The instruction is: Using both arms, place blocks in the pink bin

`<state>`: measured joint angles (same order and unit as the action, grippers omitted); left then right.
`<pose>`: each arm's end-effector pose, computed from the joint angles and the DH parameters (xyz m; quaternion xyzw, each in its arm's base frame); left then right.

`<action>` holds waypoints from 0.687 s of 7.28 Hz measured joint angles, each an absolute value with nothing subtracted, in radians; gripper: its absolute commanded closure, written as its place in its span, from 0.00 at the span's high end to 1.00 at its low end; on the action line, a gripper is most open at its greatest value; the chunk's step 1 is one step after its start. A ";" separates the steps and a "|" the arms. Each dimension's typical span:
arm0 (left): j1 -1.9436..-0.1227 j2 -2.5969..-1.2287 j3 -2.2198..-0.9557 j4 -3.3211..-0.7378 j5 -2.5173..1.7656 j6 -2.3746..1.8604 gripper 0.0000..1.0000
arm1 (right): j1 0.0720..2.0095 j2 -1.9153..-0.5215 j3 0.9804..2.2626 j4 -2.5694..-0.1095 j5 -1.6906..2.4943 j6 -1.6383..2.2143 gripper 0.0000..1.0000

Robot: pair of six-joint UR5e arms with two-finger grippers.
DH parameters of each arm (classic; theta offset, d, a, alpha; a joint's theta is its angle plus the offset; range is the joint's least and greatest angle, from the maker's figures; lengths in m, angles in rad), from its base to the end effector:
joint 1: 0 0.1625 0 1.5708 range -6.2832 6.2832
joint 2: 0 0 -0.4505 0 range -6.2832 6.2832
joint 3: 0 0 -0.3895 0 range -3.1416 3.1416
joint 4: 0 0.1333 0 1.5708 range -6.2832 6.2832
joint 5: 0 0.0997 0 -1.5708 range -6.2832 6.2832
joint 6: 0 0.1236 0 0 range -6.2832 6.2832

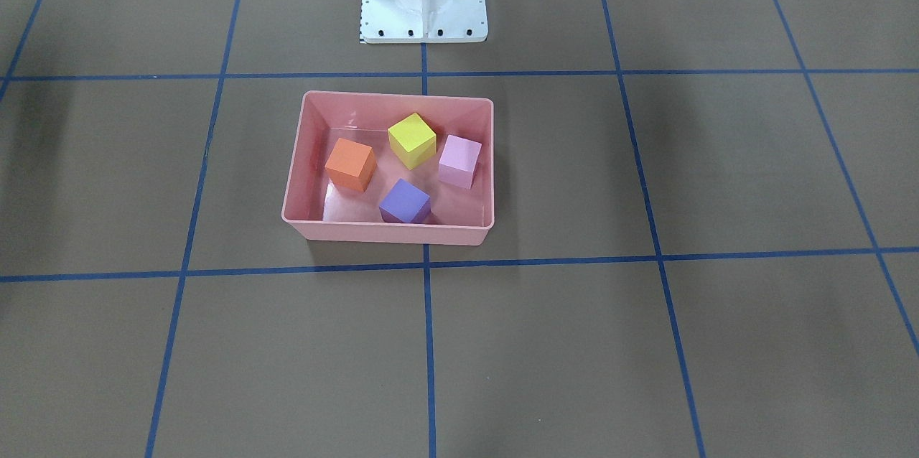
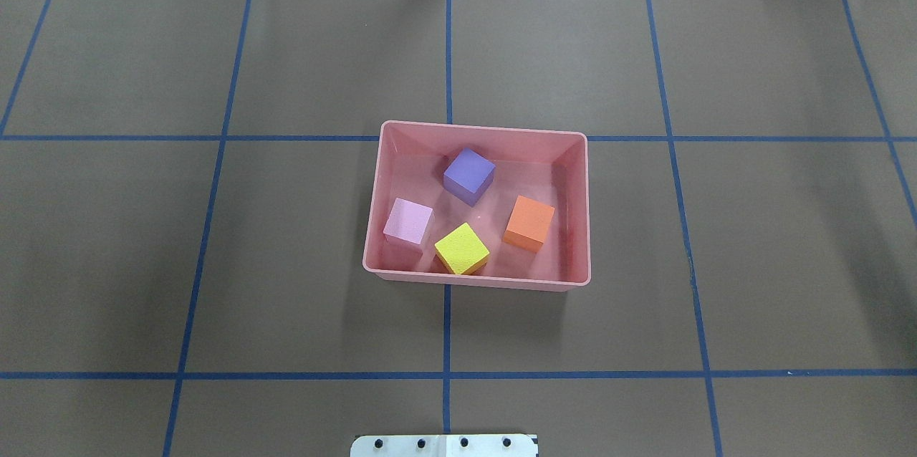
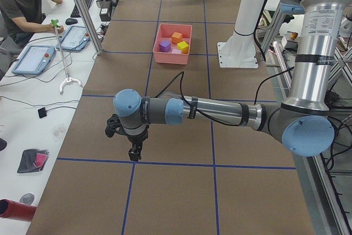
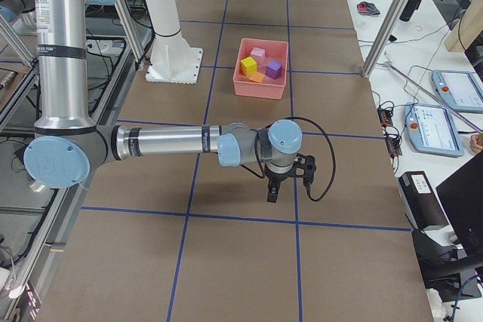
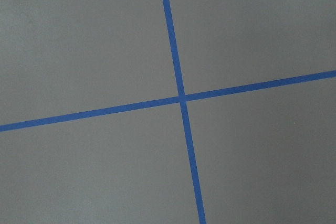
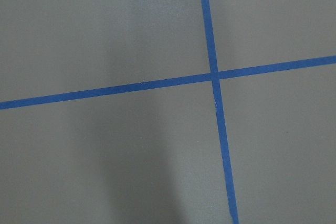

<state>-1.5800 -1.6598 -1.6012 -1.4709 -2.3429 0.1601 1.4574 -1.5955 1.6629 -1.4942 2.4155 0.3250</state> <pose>-0.0519 -0.5277 0.6514 0.0408 0.3744 0.0735 0.9234 -0.0146 -0.4894 0.6535 -0.0249 -0.4133 0.0668 0.9078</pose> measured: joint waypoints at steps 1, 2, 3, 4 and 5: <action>-1.580 -1.660 -1.604 -1.471 -2.343 0.160 1.00 | 1.457 -1.595 1.658 -1.494 2.428 0.323 1.00; -1.580 -1.660 -1.605 -1.471 -2.343 0.161 1.00 | 1.457 -1.595 1.649 -1.493 2.433 0.323 1.00; -1.580 -1.660 -1.606 -1.471 -2.343 0.161 1.00 | 1.457 -1.594 1.646 -1.492 2.435 0.323 1.00; -1.580 -1.660 -1.606 -1.471 -2.343 0.161 1.00 | 1.457 -1.592 1.646 -1.492 2.437 0.323 1.00; -1.580 -1.660 -1.607 -1.471 -2.343 0.160 1.00 | 1.457 -1.592 1.645 -1.491 2.437 0.323 1.00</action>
